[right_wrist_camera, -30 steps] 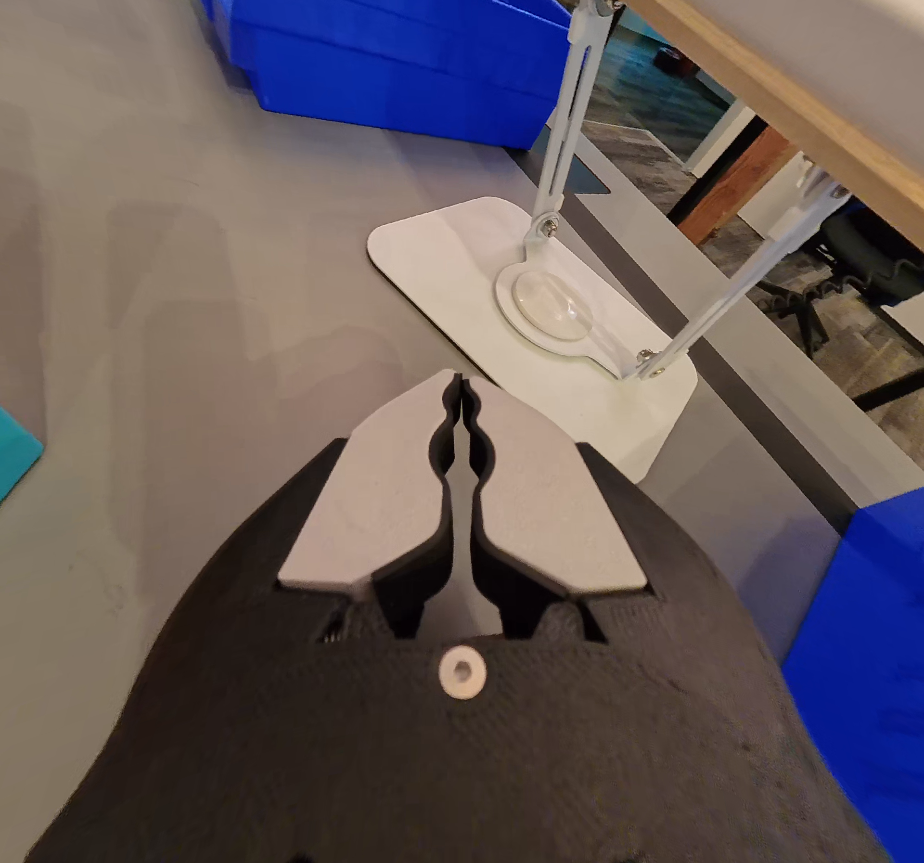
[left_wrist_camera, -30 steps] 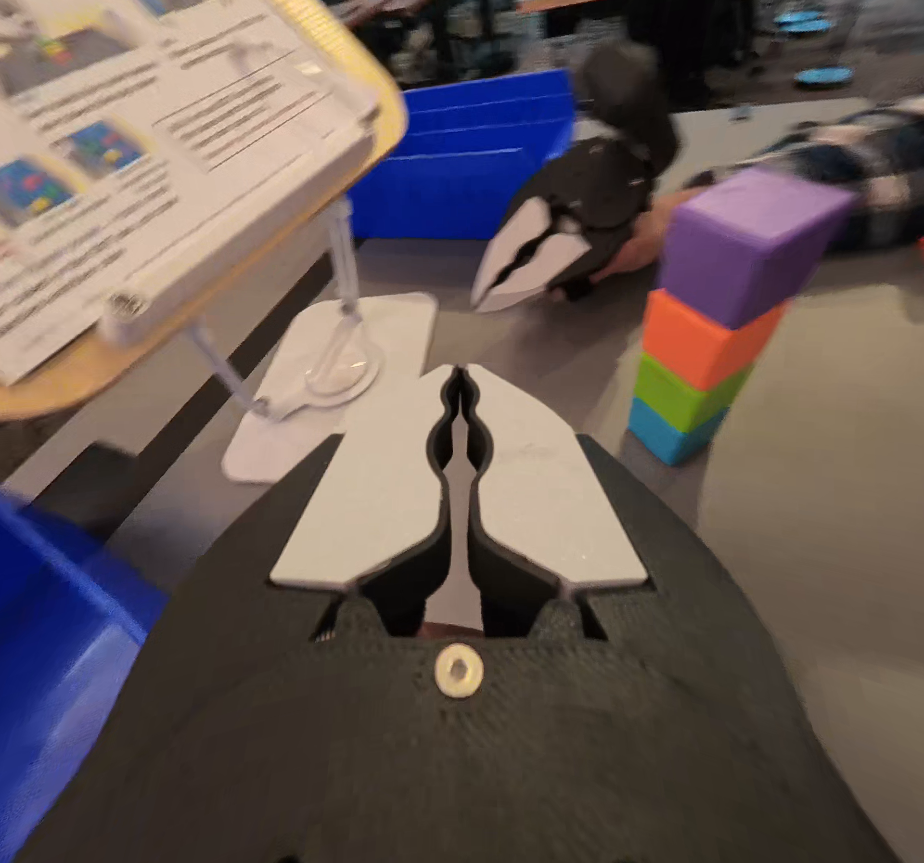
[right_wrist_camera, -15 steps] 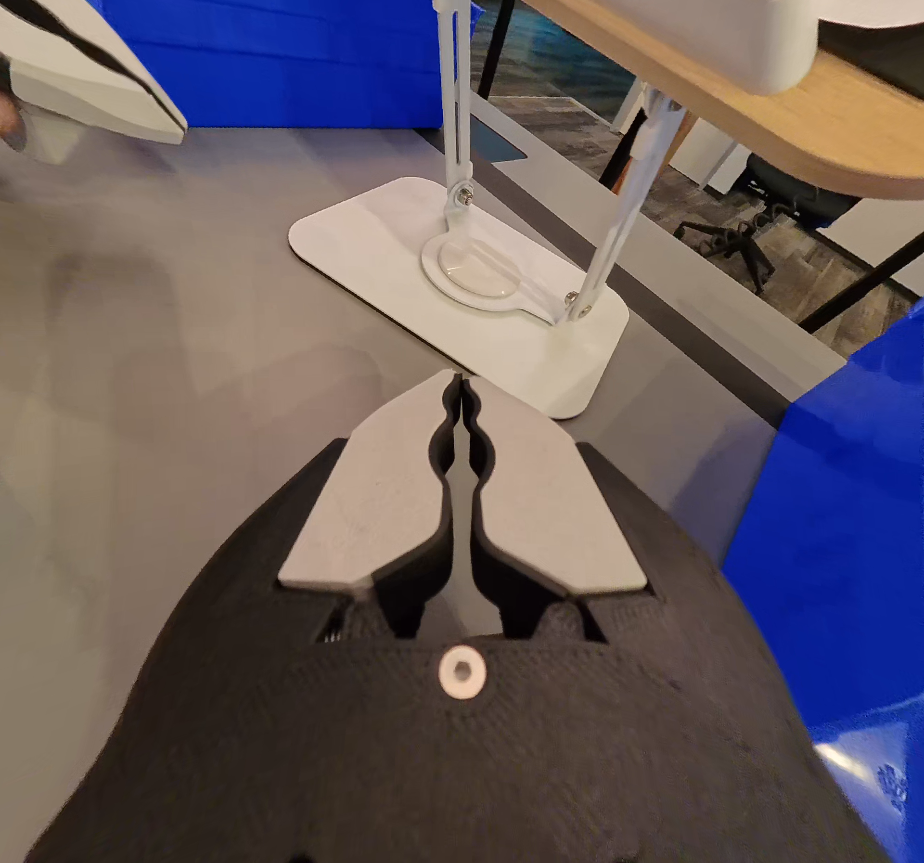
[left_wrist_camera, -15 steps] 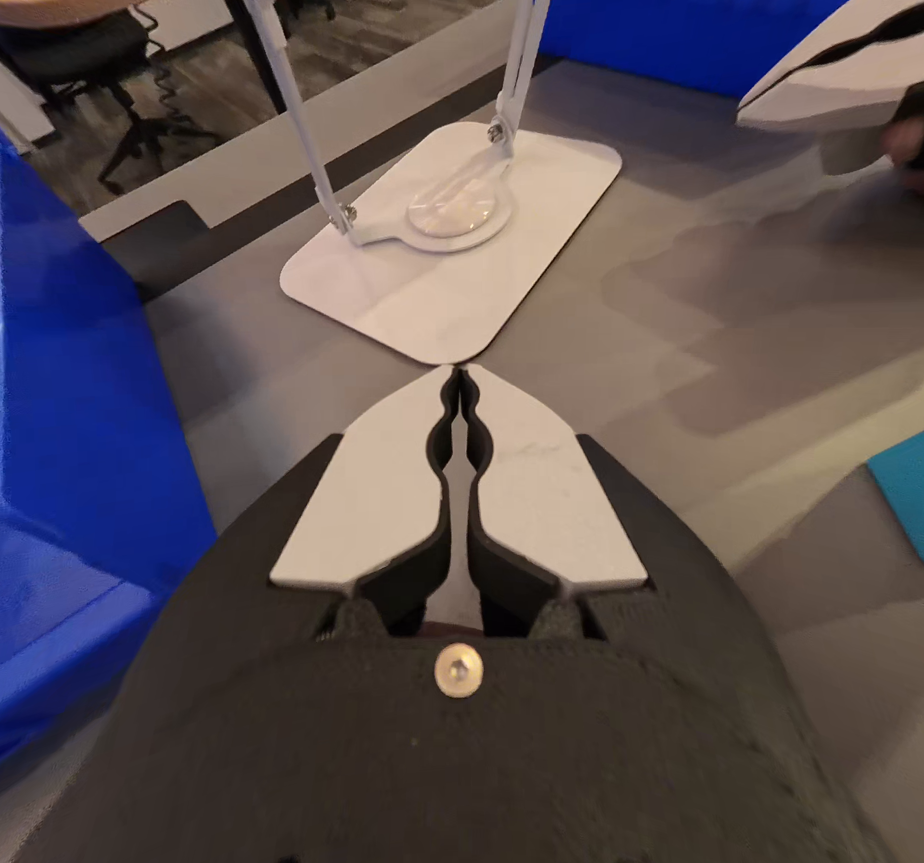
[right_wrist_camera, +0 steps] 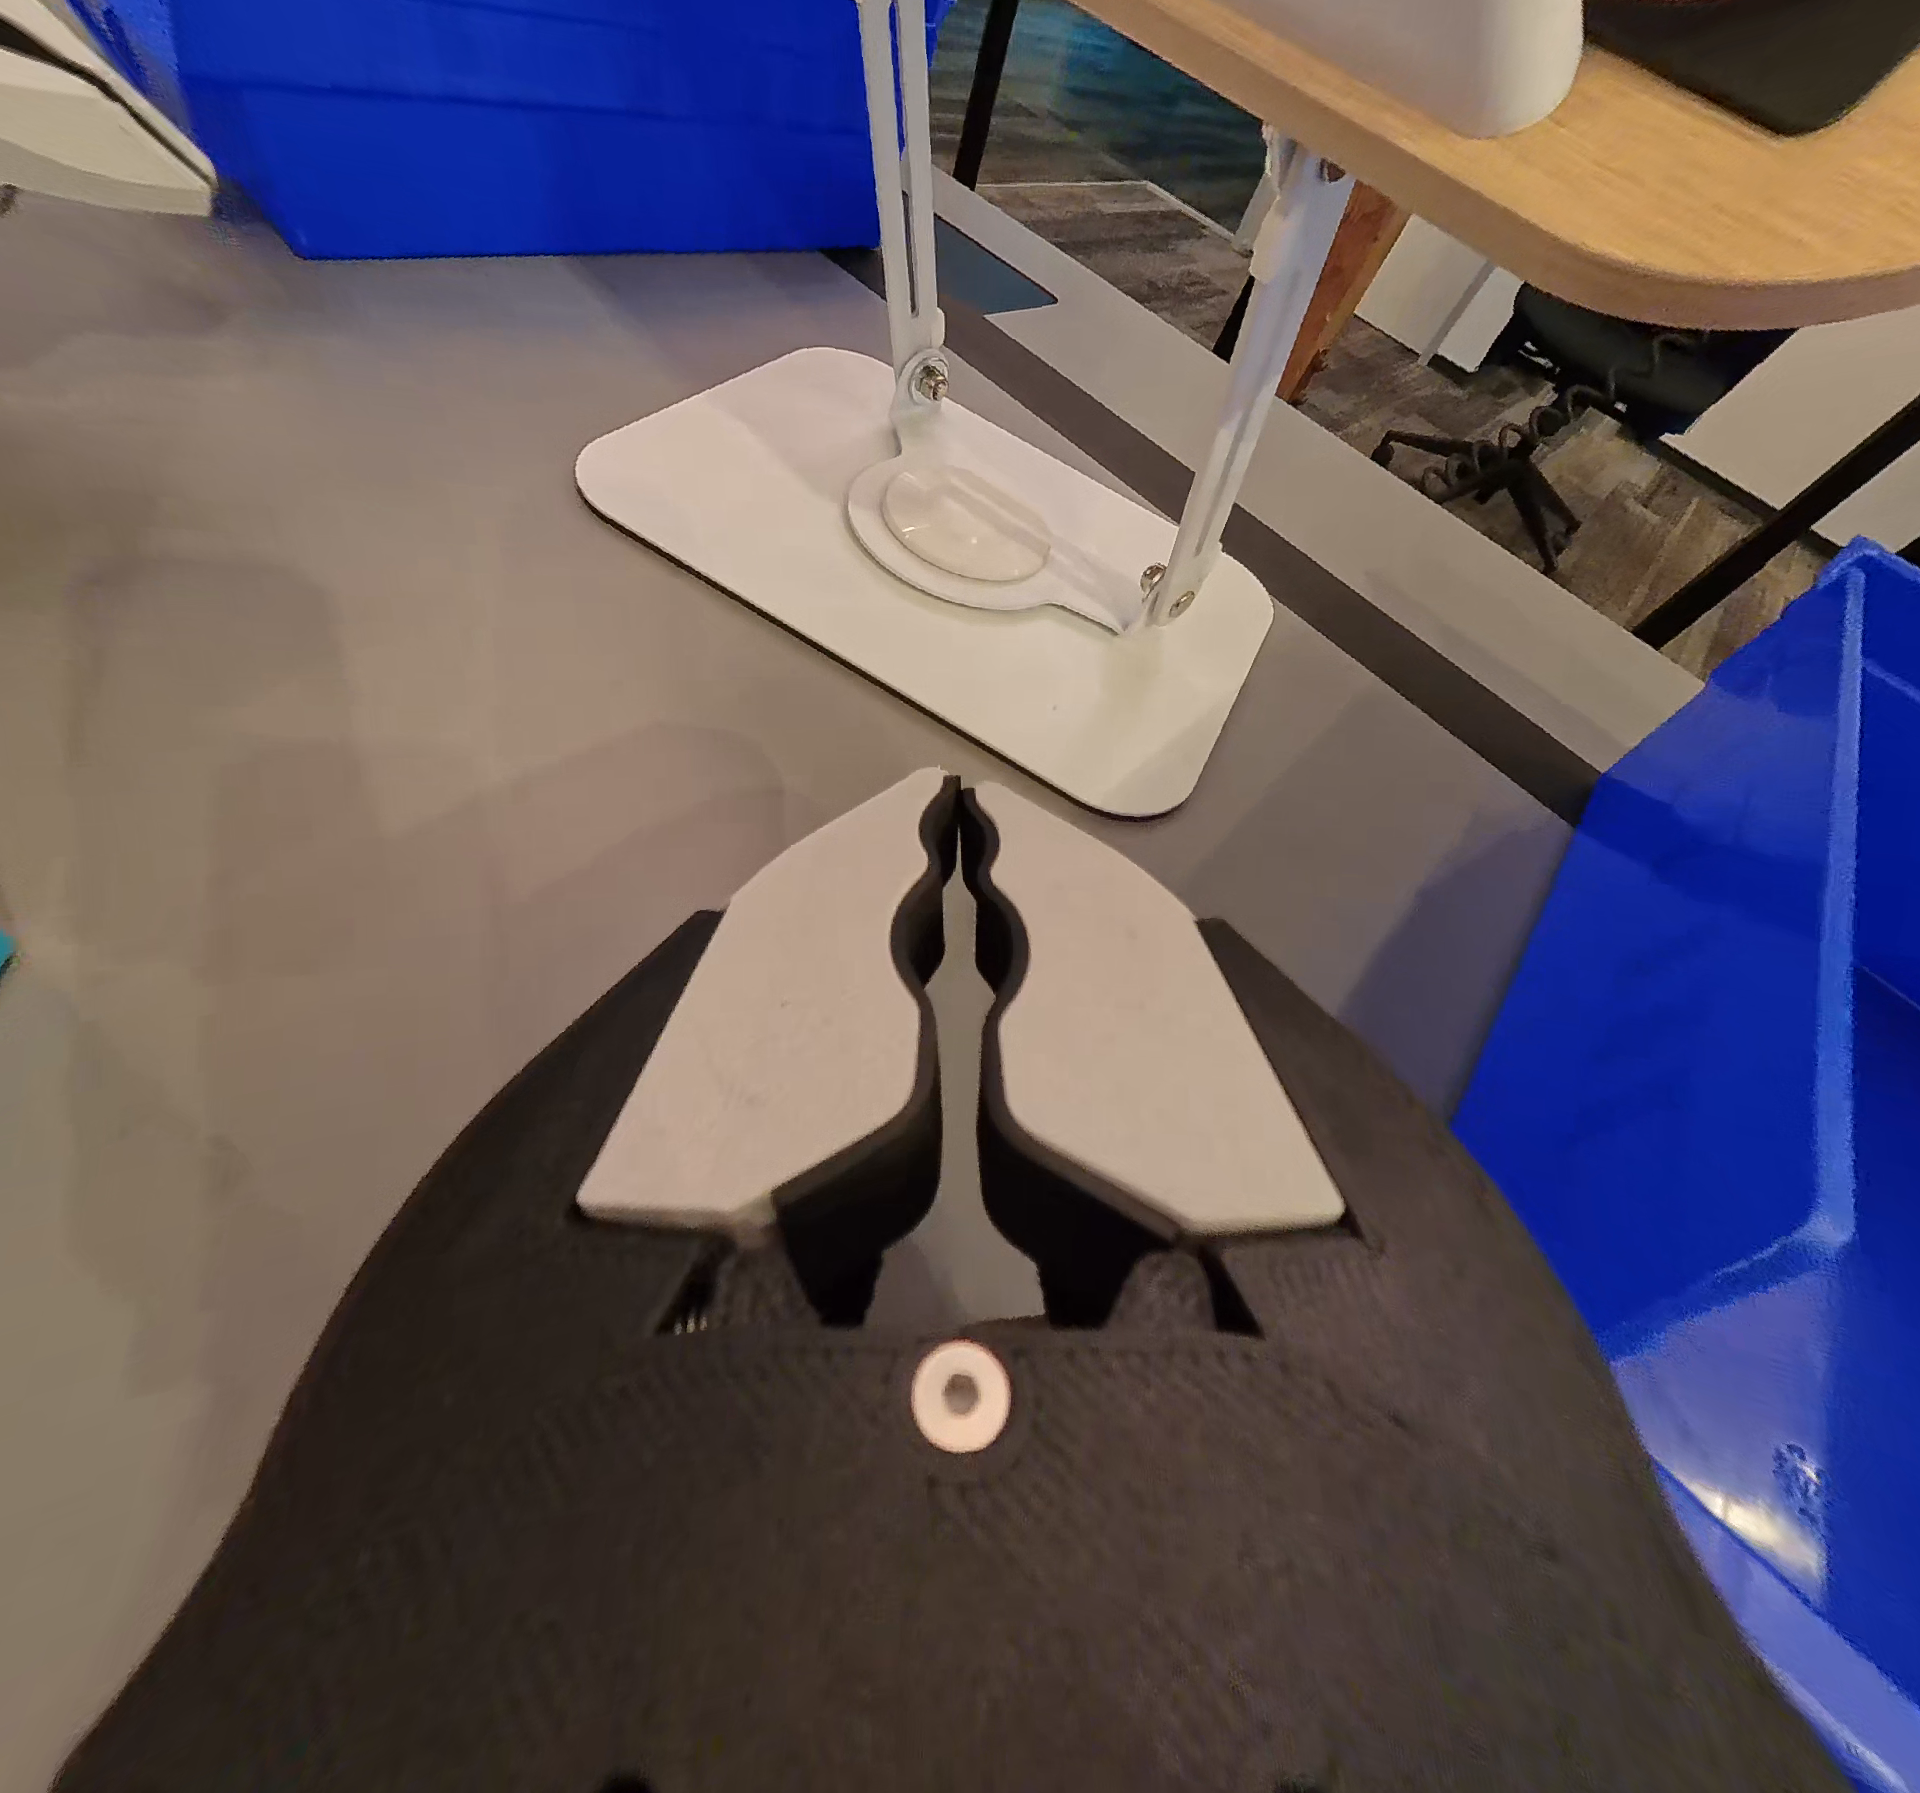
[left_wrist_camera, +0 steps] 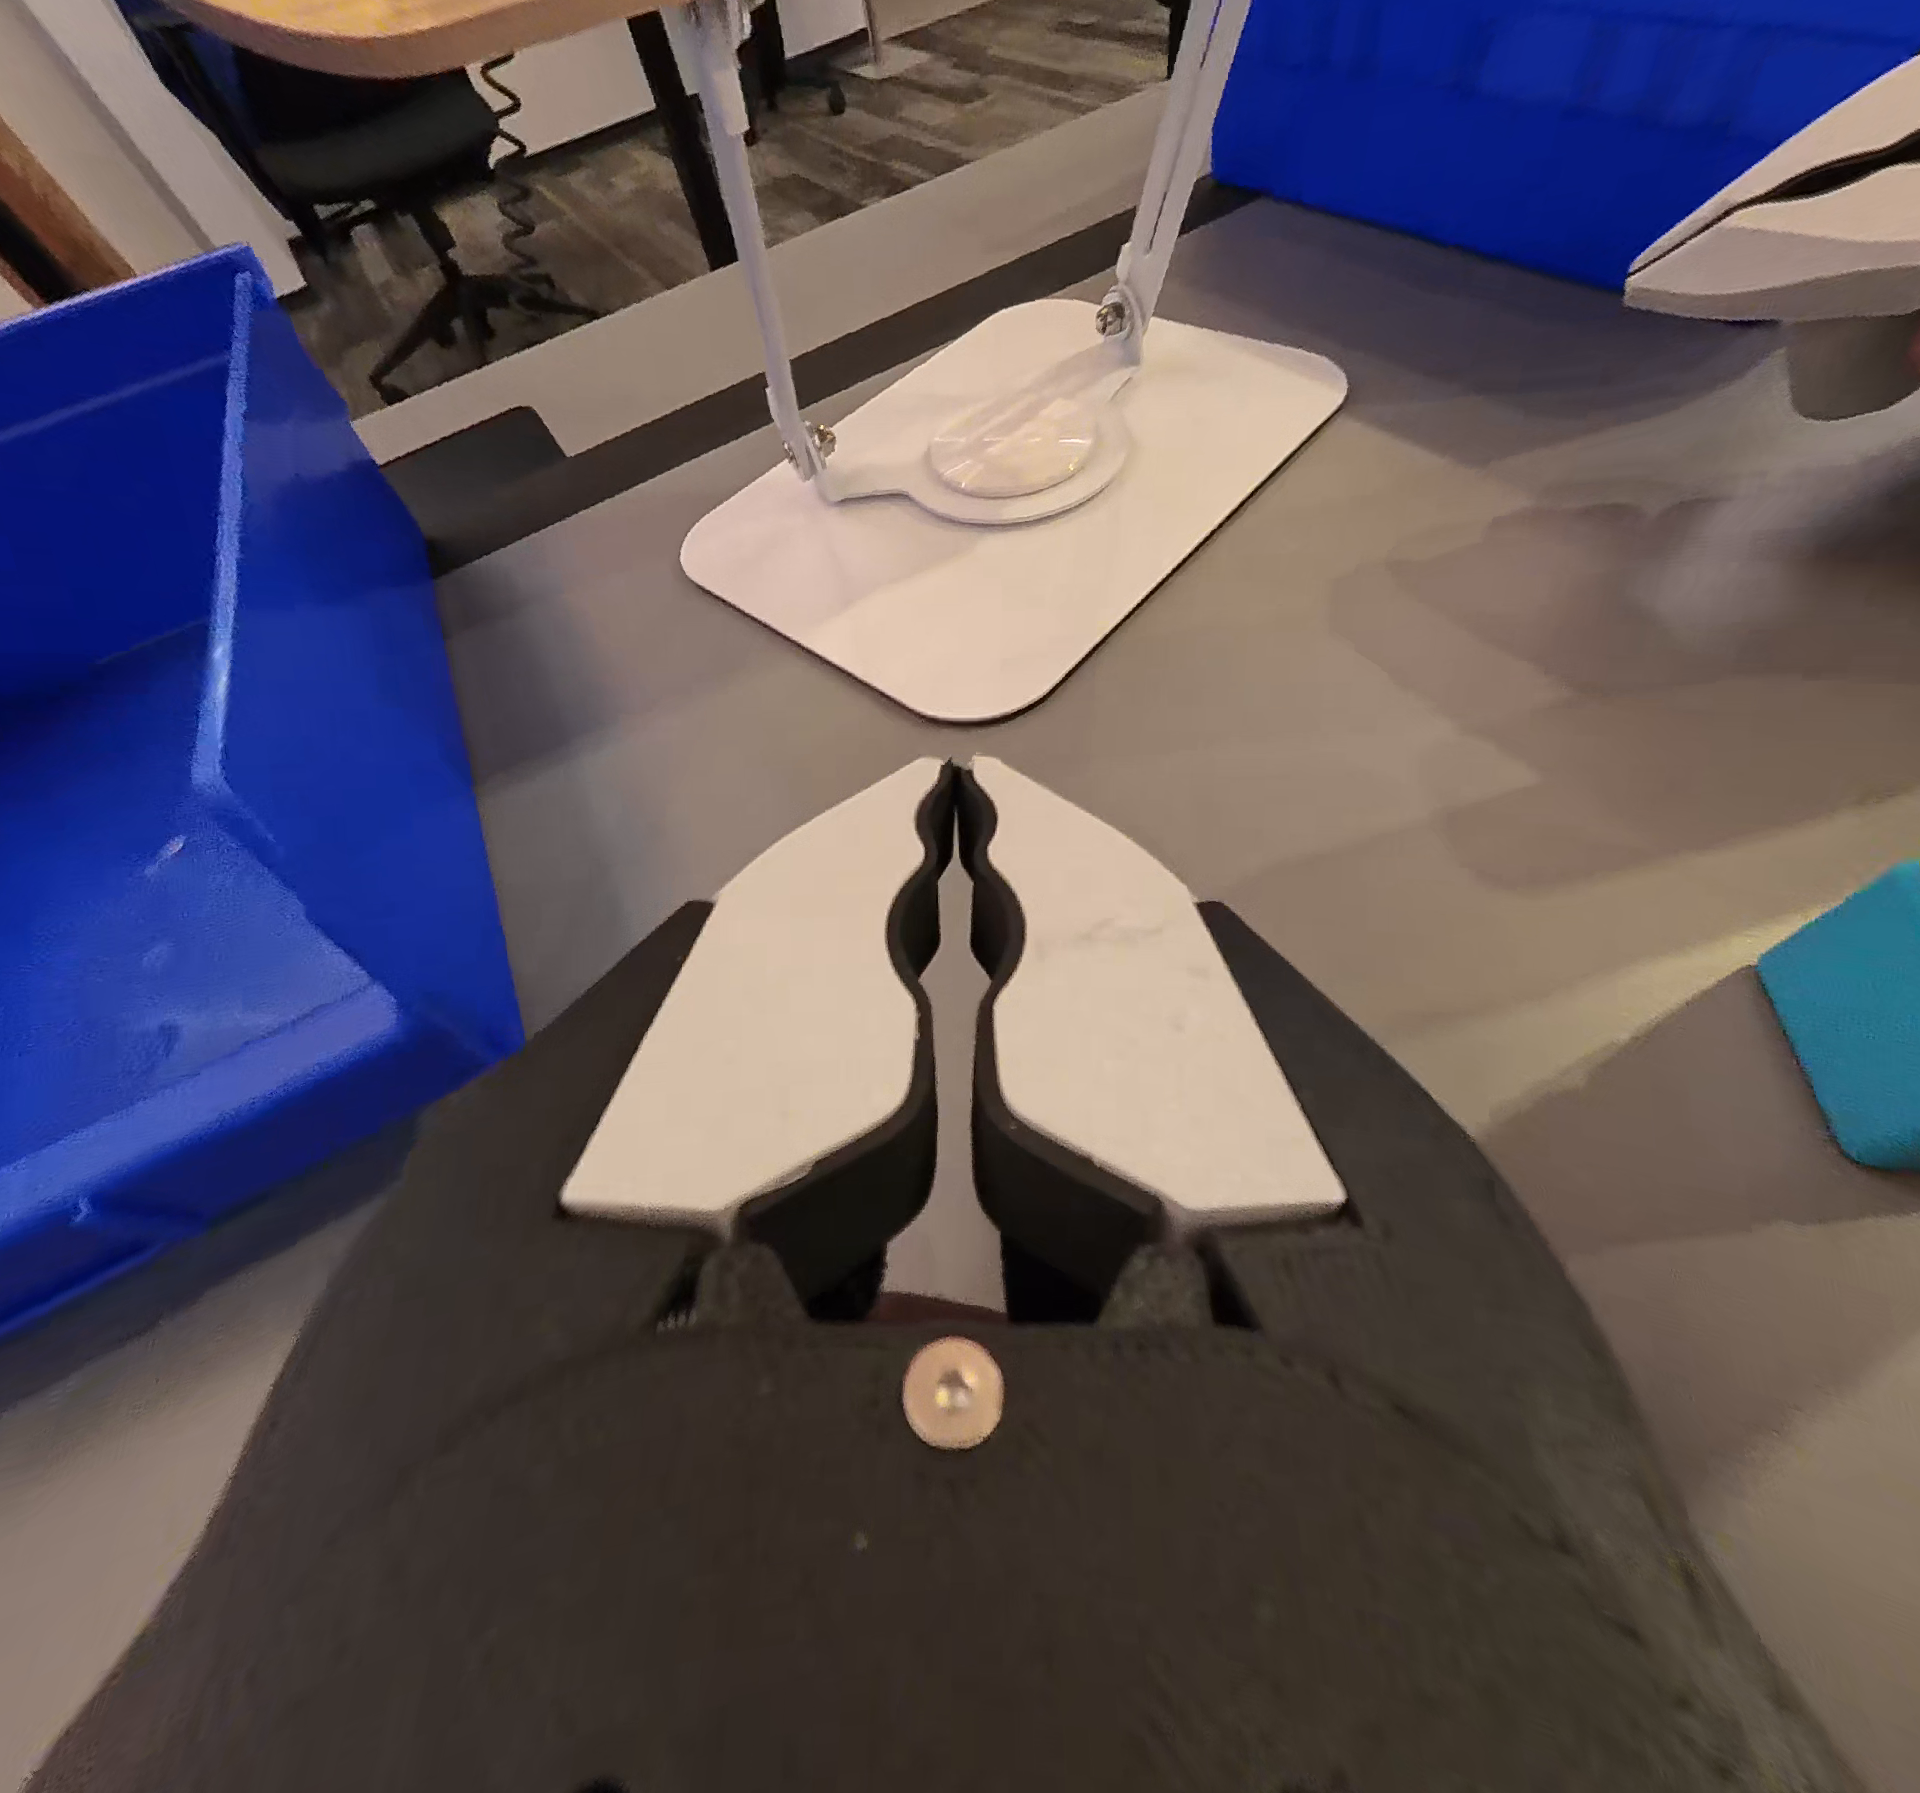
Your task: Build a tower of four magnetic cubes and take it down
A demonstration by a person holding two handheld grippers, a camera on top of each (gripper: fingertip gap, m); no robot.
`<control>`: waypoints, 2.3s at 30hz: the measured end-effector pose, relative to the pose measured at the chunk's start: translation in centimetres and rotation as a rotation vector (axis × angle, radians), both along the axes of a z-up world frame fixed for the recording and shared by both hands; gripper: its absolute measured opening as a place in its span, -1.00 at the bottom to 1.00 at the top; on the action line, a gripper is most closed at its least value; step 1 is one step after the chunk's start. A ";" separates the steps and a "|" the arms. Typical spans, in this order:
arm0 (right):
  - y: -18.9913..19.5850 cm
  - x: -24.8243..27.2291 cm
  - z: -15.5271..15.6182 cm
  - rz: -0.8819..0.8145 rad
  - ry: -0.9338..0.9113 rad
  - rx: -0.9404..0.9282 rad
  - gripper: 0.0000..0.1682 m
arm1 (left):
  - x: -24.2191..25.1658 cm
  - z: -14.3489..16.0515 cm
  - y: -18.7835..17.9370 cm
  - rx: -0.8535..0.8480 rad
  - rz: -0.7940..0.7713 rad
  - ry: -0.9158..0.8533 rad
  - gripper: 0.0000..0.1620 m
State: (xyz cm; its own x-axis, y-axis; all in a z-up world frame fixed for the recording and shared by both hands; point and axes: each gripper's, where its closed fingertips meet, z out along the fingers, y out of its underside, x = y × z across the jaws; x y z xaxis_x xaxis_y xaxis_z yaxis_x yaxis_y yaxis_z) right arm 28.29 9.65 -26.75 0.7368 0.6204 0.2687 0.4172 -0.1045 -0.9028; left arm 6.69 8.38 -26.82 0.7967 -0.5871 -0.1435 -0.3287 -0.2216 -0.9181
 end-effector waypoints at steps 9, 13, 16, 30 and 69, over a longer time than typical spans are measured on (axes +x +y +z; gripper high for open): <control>0.4 1.6 -0.3 -0.157 -0.050 0.014 -1.00 | 0.0 0.7 -2.5 0.017 0.050 -0.060 -0.94; 0.3 1.6 -0.1 -0.154 -0.027 0.008 -0.99 | -0.1 1.2 -3.4 0.034 0.074 -0.074 -0.66; 0.3 1.6 -0.1 -0.148 -0.011 -0.001 -1.00 | -0.2 1.9 -5.0 0.049 0.085 -0.100 -0.38; 0.1 1.2 0.0 -0.120 0.011 -0.016 -1.00 | 8.9 3.3 -14.4 0.063 -0.068 -0.232 0.25; -14.3 -10.6 7.0 0.969 -0.687 -0.335 -0.35 | 13.7 3.4 -12.3 0.021 -0.409 -0.264 -0.39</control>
State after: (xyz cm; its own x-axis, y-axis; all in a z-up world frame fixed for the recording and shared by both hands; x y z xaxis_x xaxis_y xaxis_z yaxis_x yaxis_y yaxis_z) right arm 17.68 -4.67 -19.73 -0.2968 0.9444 0.1416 0.8286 0.3283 -0.4535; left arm 20.34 -3.92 -23.38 0.5125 -0.8585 0.0171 -0.1403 -0.1034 -0.9847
